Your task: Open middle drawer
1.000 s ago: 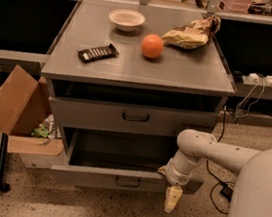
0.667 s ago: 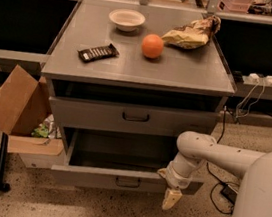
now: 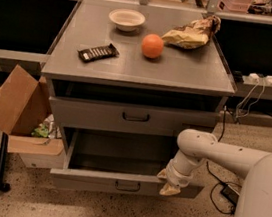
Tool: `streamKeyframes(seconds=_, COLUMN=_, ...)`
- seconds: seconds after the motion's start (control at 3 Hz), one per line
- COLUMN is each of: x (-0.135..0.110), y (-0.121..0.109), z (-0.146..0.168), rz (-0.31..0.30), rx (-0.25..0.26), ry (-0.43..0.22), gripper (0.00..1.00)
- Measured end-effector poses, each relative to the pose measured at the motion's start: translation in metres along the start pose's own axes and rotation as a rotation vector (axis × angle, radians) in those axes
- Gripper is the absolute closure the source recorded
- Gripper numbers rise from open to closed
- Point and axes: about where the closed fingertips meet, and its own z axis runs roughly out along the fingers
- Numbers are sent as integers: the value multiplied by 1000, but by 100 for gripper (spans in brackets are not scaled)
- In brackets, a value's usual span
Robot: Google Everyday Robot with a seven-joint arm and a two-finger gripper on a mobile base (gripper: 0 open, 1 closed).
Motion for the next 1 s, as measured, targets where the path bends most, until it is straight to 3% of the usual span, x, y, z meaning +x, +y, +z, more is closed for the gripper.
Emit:
streamKeyframes(seconds=0.33, x=-1, y=0, z=-4, rz=0, rx=0, ry=0, gripper=100)
streamKeyframes(seconds=1.0, x=-12, y=19, z=-3, rz=-40, rx=-18, ry=0, gripper=100)
